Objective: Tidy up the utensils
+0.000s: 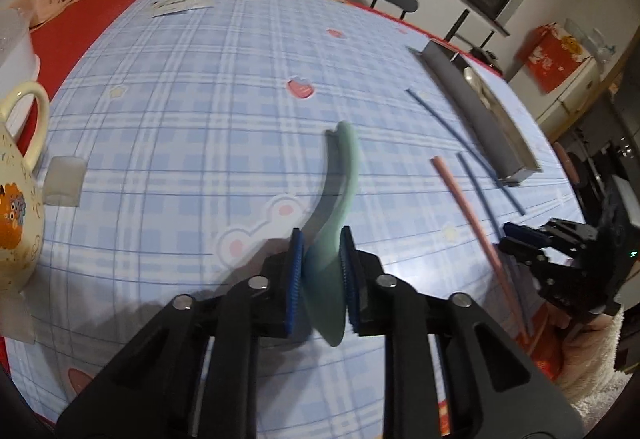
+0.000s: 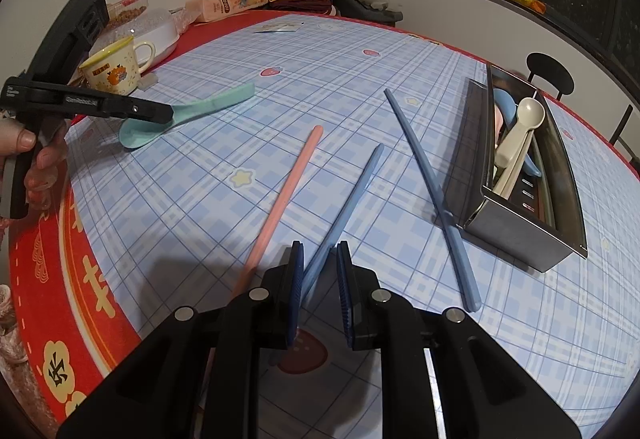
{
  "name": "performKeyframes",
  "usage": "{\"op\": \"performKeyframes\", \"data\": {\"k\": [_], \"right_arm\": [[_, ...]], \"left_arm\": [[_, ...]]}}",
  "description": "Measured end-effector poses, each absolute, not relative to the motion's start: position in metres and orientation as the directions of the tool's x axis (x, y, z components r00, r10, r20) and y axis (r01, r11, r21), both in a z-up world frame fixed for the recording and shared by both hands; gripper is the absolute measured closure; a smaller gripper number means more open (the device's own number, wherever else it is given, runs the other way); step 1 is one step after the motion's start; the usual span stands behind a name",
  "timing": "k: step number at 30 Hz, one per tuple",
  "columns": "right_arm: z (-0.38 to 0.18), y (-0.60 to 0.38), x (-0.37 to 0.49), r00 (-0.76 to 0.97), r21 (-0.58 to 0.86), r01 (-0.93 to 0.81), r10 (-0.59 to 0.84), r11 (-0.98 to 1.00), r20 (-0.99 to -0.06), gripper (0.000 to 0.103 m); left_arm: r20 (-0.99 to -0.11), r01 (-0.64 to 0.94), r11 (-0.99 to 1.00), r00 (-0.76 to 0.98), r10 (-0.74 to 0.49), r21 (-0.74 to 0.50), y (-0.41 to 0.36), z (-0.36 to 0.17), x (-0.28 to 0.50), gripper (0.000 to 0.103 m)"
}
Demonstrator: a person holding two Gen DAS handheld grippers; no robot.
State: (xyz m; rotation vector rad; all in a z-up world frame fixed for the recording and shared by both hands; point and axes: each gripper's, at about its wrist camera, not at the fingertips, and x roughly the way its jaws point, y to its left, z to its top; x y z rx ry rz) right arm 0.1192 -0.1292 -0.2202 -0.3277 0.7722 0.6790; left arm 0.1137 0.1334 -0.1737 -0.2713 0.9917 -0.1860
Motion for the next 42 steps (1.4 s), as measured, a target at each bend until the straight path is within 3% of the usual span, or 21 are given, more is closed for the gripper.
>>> {"op": "performKeyframes", "data": {"k": [12,32,42], "right_arm": [[-0.220,-0.128,0.118,0.528,-0.045,-0.668,0.431,0.743,-0.732,0.086],[-0.220,-0.123,0.118,0.543,-0.074,-0.664,0.413,0.744,-0.731,0.086],[-0.220,-0.118,0.113,0.575,-0.127,-0.656,0.384,0.744,-0.722,0.096]], "left_arm": [[-0.809,0.076,0.973,0.543,-0.224,-0.218,0.116,-0.174,0.124,0.086],[-0.758,0.111,0.975,0.614,-0.220,-0.193,0.093,-0.178,0.125,0.086],[-0.742,0.080,0.966,0.625,-0.241,-0.246,0.107,-0.179,0.124,0.087]]}}
